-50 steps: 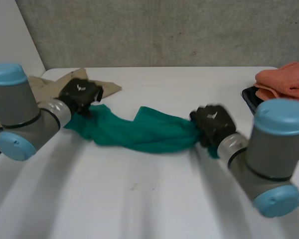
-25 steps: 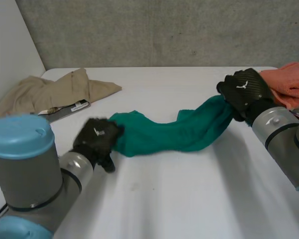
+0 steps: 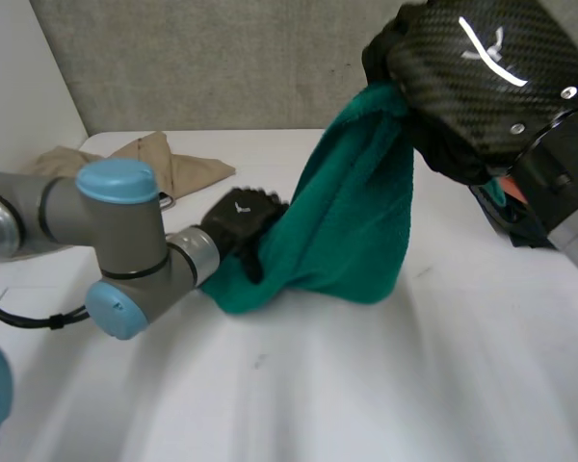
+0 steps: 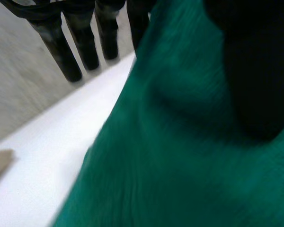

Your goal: Fold the laundry.

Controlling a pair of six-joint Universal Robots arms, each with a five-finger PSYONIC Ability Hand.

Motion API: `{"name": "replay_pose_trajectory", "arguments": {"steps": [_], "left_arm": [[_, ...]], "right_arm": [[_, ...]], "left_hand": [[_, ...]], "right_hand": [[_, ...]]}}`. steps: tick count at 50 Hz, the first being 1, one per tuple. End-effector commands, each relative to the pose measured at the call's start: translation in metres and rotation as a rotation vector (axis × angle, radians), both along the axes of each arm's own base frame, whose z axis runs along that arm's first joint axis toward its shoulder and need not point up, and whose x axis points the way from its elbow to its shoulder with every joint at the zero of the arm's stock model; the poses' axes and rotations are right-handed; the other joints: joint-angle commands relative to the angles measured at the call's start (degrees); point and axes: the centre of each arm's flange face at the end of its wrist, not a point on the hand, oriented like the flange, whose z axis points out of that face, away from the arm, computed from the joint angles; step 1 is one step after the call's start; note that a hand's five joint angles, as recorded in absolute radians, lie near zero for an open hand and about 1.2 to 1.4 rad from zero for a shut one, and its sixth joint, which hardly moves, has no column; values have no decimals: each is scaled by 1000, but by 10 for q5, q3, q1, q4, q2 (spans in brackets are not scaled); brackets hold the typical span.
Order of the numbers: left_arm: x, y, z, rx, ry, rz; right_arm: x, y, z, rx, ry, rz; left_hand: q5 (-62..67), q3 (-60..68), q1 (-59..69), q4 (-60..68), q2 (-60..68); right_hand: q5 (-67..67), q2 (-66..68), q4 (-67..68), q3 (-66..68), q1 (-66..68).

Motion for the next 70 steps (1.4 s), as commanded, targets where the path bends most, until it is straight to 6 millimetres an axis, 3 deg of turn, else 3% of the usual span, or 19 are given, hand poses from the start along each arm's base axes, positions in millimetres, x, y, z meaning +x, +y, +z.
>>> {"name": "replay_pose_trajectory", "arguments": {"steps": [1, 5, 7, 10, 14, 19, 24, 25, 28, 32, 35, 39, 43, 44, 51, 52, 56, 60, 70], "left_arm": [[1, 6, -11, 64, -30, 0], [16, -4, 24, -15, -13, 98], [33, -9, 47, -53, -4, 165], [44, -4, 57, -61, -8, 183], [48, 2, 63, -72, -10, 184], [45, -10, 75, -146, 24, 190], [33, -45, 111, -384, 129, 212], [31, -57, 134, -505, 184, 234], [30, -67, 163, -658, 264, 277], [29, -70, 199, -863, 409, 345], [27, -64, 186, -834, 395, 343], [29, -50, 155, -721, 323, 332], [36, -34, 103, -558, 208, 330], [41, -26, 79, -482, 159, 332], [61, 10, 10, -244, -21, 324], [64, 21, 0, -205, -61, 314], [72, 41, -6, -157, -136, 294], [77, 52, 18, -163, -155, 288], [76, 41, 62, -194, -125, 296]], "right_arm": [[-2, -2, 0, 20, -4, 1], [-8, -32, -23, 112, 39, -68], [-21, -65, -51, 229, 96, -151], [-34, -89, -78, 340, 177, -221], [-36, -103, -100, 400, 281, -251], [-37, -143, -111, 415, 305, -367], [-26, -184, -92, 297, 220, -466], [-13, -193, -74, 197, 139, -464], [1, -206, -38, -4, -45, -459], [8, -211, -13, -195, -232, -428], [11, -207, -18, -200, -235, -413], [13, -200, -47, -98, -172, -402], [19, -183, -98, 67, -61, -369], [20, -180, -107, 98, -42, -366], [9, -153, -199, 376, 172, -375], [8, -150, -206, 391, 196, -374], [4, -140, -224, 406, 281, -368], [3, -138, -226, 393, 318, -364], [3, -135, -227, 396, 326, -360]], "left_hand": [[626, 623, 611, 628, 628], [626, 624, 611, 628, 628], [626, 624, 611, 628, 628], [626, 624, 611, 628, 628], [626, 624, 611, 628, 628], [626, 624, 611, 628, 628], [626, 624, 611, 628, 628], [626, 624, 611, 628, 628], [626, 624, 611, 628, 628], [626, 624, 611, 628, 628], [626, 624, 611, 628, 628], [626, 624, 611, 628, 628], [626, 624, 611, 628, 628], [626, 624, 611, 628, 628], [626, 624, 611, 628, 628], [535, 532, 520, 537, 537], [309, 307, 294, 311, 311], [223, 220, 208, 225, 225], [103, 101, 88, 105, 105]], "right_hand": [[134, 135, 114, 121, 190], [134, 135, 114, 121, 190], [134, 135, 114, 121, 190], [134, 135, 114, 121, 190], [134, 135, 114, 121, 190], [134, 135, 114, 121, 190], [134, 135, 114, 121, 190], [134, 135, 114, 121, 190], [134, 135, 114, 121, 190], [134, 135, 114, 121, 190], [134, 135, 114, 121, 190], [134, 135, 114, 121, 190], [134, 135, 114, 121, 190], [134, 135, 114, 121, 190], [134, 135, 114, 121, 190], [134, 135, 114, 121, 190], [134, 135, 114, 121, 190], [134, 135, 114, 121, 190], [134, 135, 114, 121, 190]]}}
